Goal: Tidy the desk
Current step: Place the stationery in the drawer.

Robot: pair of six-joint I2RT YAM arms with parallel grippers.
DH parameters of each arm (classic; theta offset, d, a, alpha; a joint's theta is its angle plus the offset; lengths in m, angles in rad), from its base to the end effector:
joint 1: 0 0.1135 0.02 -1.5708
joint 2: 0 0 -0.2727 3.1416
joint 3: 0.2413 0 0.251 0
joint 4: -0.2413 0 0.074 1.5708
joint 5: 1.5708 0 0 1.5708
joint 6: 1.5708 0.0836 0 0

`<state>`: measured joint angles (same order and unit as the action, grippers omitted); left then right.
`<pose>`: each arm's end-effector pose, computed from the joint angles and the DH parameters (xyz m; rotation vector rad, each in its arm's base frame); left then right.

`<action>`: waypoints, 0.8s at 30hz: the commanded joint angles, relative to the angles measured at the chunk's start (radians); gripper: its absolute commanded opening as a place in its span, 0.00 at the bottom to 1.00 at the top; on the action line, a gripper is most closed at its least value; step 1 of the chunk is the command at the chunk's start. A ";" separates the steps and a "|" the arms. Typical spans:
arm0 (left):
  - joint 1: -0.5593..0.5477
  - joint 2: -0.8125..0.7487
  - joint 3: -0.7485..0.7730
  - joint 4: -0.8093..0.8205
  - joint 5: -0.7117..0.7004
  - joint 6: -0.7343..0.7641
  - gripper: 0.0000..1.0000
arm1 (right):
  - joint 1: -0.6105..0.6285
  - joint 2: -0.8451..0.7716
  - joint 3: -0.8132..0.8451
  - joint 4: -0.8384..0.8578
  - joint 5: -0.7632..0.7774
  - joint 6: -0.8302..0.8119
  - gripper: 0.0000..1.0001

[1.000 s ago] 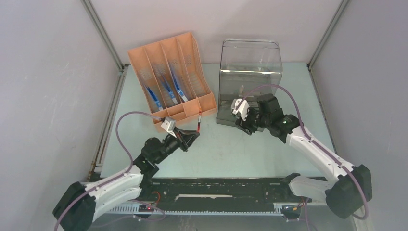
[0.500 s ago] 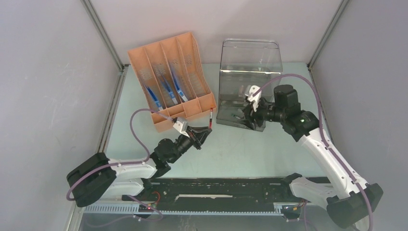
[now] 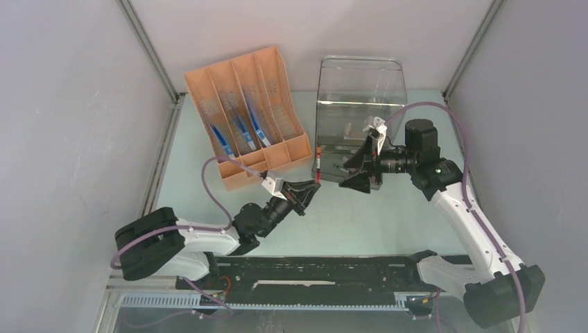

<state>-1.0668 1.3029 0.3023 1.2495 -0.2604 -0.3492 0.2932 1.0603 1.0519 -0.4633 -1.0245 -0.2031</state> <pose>0.1540 -0.2347 0.2418 0.2679 1.3784 -1.0203 0.2049 0.1365 0.3560 -1.0717 1.6364 1.0900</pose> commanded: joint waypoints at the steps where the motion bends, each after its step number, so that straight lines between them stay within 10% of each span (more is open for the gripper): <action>1: -0.051 0.062 0.066 0.101 -0.094 0.054 0.00 | -0.008 -0.001 -0.042 0.105 -0.155 0.059 0.80; 24: -0.167 0.204 0.189 0.136 -0.215 0.052 0.00 | 0.025 0.035 -0.139 0.278 -0.070 0.186 0.84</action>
<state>-1.2133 1.4933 0.4480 1.3338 -0.4290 -0.3290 0.3054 1.0866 0.9169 -0.2321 -1.1183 -0.0410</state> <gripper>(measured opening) 0.113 0.837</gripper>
